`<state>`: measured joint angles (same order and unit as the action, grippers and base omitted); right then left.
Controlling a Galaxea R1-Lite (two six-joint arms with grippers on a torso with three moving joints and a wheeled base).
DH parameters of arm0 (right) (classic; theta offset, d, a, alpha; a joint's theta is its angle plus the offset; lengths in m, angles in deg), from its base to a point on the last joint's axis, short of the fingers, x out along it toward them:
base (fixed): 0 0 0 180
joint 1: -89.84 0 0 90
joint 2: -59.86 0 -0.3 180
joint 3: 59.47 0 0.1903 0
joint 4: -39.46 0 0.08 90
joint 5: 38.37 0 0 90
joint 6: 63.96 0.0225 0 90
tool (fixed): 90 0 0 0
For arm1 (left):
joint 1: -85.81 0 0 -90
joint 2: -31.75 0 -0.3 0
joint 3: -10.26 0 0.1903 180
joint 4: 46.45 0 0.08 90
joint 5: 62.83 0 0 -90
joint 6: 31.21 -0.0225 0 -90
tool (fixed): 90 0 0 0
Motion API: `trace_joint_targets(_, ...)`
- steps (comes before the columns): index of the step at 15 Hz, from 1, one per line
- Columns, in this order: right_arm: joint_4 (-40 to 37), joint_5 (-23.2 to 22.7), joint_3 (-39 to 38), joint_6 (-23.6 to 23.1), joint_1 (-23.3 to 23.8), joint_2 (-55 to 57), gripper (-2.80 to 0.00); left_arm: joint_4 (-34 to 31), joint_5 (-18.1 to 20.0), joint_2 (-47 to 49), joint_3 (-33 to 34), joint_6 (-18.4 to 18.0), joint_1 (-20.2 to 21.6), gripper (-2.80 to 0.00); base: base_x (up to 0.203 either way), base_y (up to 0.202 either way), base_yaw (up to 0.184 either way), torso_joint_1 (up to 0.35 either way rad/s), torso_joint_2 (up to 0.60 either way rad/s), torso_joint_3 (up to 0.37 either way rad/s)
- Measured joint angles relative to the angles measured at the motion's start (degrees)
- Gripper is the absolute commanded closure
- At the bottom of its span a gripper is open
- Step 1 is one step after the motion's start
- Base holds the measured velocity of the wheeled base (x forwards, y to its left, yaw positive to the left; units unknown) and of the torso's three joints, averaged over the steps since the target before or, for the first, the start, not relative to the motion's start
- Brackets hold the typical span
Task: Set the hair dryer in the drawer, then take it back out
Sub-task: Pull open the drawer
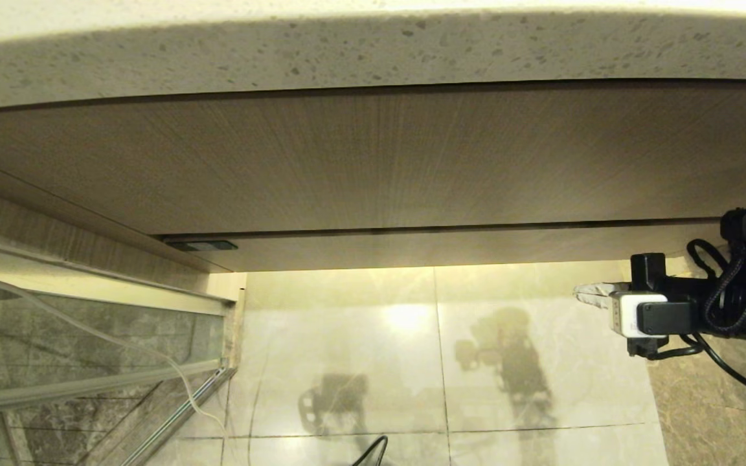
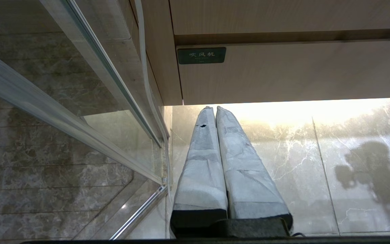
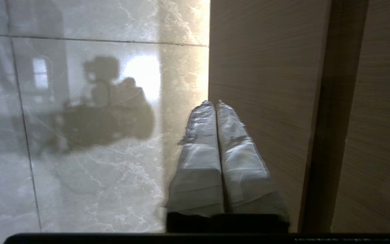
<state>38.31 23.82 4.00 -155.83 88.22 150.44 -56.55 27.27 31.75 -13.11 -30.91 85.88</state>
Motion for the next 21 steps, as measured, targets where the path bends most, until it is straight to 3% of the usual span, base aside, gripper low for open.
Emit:
trace_joint_targets(2,-0.73,-0.05,-0.40,0.13,0.05,-0.94,-2.80,0.01,0.00,0.00,0.00,0.03,0.00,0.00,0.000,0.000,0.000,0.000,0.00,0.000)
trace_joint_targets(3,-0.78,0.04,-0.57,0.13,0.06,-1.41,0.00,-0.02,0.00,0.00,0.00,0.00,0.00,0.00,0.000,0.000,0.000,0.000,0.00,0.000)
trace_joint_targets(10,-1.58,-0.06,-0.73,-0.12,0.85,-2.93,0.00,-0.02,0.00,0.00,0.00,0.00,0.00,0.00,0.000,0.000,0.000,0.000,0.00,0.000)
trace_joint_targets(11,-1.58,-0.09,-0.68,-0.07,0.85,-2.98,-2.80,0.01,0.00,0.00,0.00,0.02,0.00,0.00,0.000,0.000,0.000,0.000,0.00,0.000)
trace_joint_targets(17,-1.00,0.24,0.15,-0.64,0.89,-1.99,-2.80,-0.02,-0.01,0.00,0.00,0.02,0.00,0.00,0.000,0.000,0.000,0.000,0.00,0.000)
trace_joint_targets(21,4.23,1.49,0.52,-1.03,-0.15,0.69,-2.80,-0.02,-0.01,0.00,0.00,0.02,0.00,0.00,0.000,0.000,0.000,0.000,0.00,0.000)
